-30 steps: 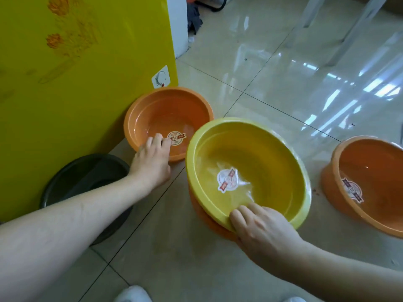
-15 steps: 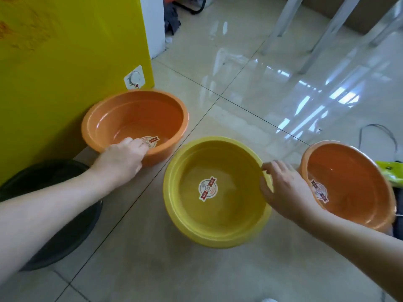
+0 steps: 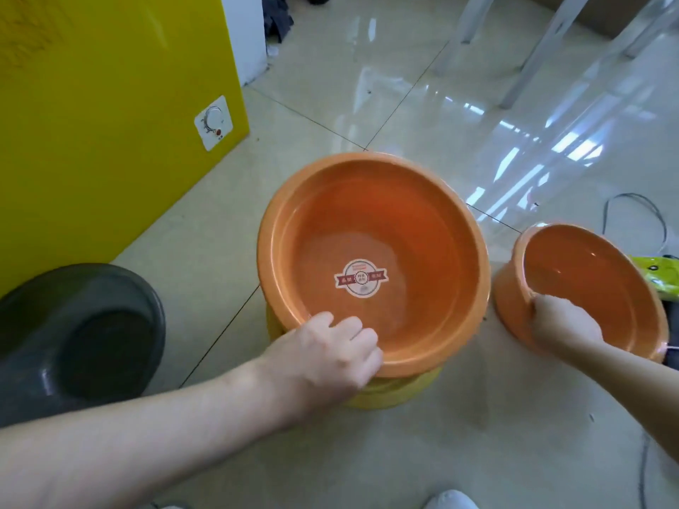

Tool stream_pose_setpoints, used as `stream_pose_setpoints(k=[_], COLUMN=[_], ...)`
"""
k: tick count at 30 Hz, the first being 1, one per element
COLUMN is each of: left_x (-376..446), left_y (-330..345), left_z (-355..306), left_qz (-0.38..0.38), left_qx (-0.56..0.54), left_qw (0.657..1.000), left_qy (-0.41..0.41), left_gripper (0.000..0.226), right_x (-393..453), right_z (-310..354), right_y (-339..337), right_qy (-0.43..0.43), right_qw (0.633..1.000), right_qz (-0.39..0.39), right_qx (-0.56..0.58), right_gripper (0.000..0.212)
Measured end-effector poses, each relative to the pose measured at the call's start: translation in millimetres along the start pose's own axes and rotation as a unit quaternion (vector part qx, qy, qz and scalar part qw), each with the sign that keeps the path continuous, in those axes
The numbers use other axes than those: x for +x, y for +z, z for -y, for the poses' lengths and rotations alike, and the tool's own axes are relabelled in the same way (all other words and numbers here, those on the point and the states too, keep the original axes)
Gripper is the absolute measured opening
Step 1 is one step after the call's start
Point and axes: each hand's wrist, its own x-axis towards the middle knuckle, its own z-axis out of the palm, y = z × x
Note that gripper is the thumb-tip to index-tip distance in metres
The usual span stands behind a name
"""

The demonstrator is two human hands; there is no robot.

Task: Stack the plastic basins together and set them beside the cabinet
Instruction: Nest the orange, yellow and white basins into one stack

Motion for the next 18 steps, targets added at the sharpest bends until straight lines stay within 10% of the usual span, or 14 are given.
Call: stream_pose_setpoints(k=[12,18], left_x=[-29.0,-49.4], left_y=[42.4,27.6], left_z=[-25.3,15.5], left_qz=[0.133,0.159], left_qx=[-0.074,-0.224], left_qw=[0.985,0.958], left_qy=[0.081,-0.081], left_gripper=[0.010,0.042], right_x=[-60.9,-165.3], right_z=[74.8,149.6], right_y=[-138.4,-133.9], right_qy=[-0.204,-0.386], right_qw=[0.943,0.874], right_qz=[-0.264,-0.294], right_qx=[0.023,0.022], right_gripper=[0.038,0.034])
